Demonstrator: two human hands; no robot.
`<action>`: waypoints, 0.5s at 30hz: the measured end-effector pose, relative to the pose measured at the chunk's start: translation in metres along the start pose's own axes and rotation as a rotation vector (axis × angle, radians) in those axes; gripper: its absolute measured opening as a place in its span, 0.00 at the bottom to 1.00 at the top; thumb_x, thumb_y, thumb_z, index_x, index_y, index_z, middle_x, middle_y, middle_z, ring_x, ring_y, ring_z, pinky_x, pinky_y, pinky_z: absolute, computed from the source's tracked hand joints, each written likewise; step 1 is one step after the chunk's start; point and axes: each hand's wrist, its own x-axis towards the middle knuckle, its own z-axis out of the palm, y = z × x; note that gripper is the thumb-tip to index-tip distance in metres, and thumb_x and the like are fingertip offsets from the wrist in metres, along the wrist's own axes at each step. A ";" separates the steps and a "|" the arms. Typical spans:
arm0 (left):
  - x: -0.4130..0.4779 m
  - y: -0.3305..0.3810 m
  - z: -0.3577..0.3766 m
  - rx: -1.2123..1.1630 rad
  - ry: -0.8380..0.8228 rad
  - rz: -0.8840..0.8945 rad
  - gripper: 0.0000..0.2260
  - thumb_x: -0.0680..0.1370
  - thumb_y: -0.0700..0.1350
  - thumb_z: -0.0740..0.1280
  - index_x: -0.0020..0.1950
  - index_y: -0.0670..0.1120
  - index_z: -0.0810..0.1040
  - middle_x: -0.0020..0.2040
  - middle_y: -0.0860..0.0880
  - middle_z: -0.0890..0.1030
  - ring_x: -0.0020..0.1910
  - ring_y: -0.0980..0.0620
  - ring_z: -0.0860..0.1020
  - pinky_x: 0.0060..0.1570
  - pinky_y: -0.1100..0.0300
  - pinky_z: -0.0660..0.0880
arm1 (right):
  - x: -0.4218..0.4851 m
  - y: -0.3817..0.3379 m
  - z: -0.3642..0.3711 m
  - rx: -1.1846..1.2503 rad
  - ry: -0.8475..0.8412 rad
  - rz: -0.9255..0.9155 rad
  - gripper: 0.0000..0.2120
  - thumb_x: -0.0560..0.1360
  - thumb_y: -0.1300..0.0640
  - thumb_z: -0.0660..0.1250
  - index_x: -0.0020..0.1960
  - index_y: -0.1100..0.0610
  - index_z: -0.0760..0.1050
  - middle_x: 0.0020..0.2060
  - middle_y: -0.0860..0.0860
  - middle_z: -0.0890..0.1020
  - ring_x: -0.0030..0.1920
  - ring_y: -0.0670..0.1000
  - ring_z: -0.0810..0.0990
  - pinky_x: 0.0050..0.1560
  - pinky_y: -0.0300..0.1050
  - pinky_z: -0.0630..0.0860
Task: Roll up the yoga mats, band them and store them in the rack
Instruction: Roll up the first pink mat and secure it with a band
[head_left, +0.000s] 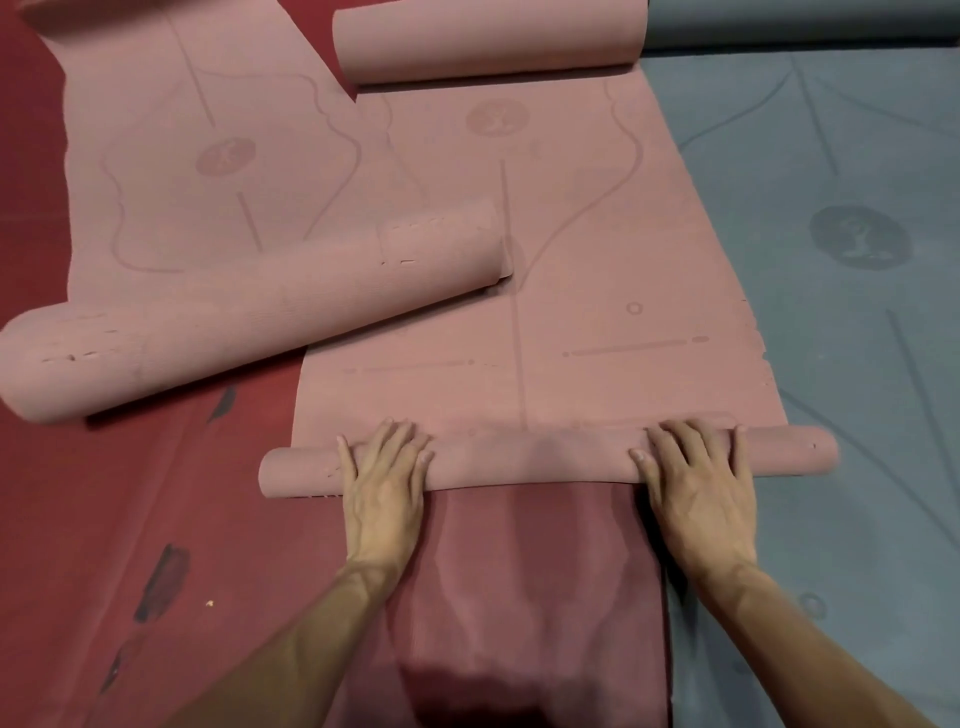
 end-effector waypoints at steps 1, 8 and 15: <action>-0.003 -0.001 -0.001 0.003 -0.036 0.012 0.23 0.86 0.55 0.52 0.72 0.49 0.79 0.74 0.50 0.76 0.79 0.49 0.66 0.81 0.37 0.44 | -0.002 0.001 0.002 0.007 -0.007 -0.010 0.26 0.85 0.45 0.51 0.66 0.59 0.80 0.65 0.57 0.81 0.69 0.63 0.74 0.78 0.68 0.56; 0.000 -0.005 -0.009 0.134 -0.192 0.095 0.36 0.83 0.69 0.48 0.83 0.48 0.63 0.82 0.52 0.64 0.84 0.52 0.54 0.80 0.40 0.35 | 0.002 0.003 0.006 0.009 -0.107 -0.014 0.32 0.83 0.40 0.49 0.77 0.59 0.71 0.76 0.54 0.73 0.80 0.59 0.63 0.81 0.64 0.46; 0.023 -0.002 -0.005 0.155 -0.220 0.029 0.37 0.83 0.66 0.34 0.84 0.51 0.62 0.82 0.53 0.64 0.84 0.53 0.54 0.81 0.44 0.36 | 0.022 0.000 0.007 0.061 -0.070 0.035 0.31 0.82 0.39 0.51 0.73 0.61 0.70 0.71 0.55 0.77 0.78 0.59 0.65 0.80 0.68 0.49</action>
